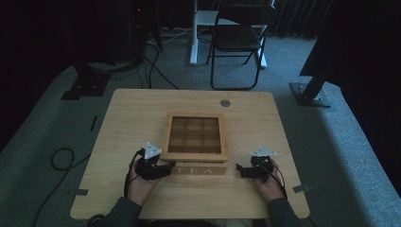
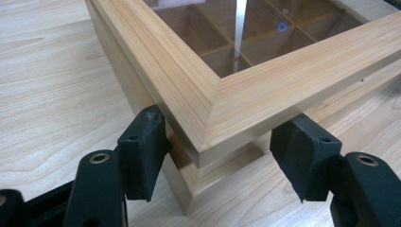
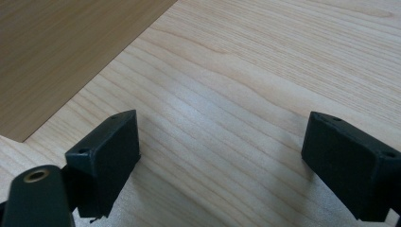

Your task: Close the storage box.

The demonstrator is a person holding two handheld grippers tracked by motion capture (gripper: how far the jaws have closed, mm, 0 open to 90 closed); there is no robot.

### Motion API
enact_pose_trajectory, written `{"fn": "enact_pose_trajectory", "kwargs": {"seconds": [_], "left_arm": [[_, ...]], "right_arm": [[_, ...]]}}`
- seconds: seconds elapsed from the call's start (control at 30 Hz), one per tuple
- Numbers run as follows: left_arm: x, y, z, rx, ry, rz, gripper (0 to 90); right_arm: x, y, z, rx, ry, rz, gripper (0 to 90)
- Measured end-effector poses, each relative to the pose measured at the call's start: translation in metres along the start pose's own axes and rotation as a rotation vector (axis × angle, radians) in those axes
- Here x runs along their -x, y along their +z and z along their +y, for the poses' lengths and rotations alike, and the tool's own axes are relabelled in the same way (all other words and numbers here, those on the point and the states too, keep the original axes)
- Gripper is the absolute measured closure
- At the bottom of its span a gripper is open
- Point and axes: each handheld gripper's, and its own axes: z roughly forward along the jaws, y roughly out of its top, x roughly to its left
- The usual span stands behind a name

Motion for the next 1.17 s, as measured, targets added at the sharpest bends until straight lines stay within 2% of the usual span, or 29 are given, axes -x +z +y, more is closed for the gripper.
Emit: {"fn": "enact_pose_trajectory", "kwargs": {"seconds": [0.47, 0.57, 0.67, 1.17], "left_arm": [[0.001, -0.001, -0.013, -0.049, 0.003, 0.000, 36.2], [-0.001, -0.007, -0.012, -0.011, -0.022, -0.013, 35.4], [-0.005, -0.015, -0.007, 0.024, -0.033, 0.000, 37.3], [-0.009, -0.017, -0.001, 0.061, -0.039, 0.012, 37.1]], "right_arm": [[0.000, 0.000, 0.000, 0.000, 0.001, 0.000, 11.6], [0.000, 0.000, 0.000, 0.000, 0.001, 0.000, 11.6], [0.000, 0.000, 0.000, 0.000, 0.000, 0.001, 11.6], [0.000, 0.000, 0.000, 0.000, 0.000, 0.001, 11.6]]}}
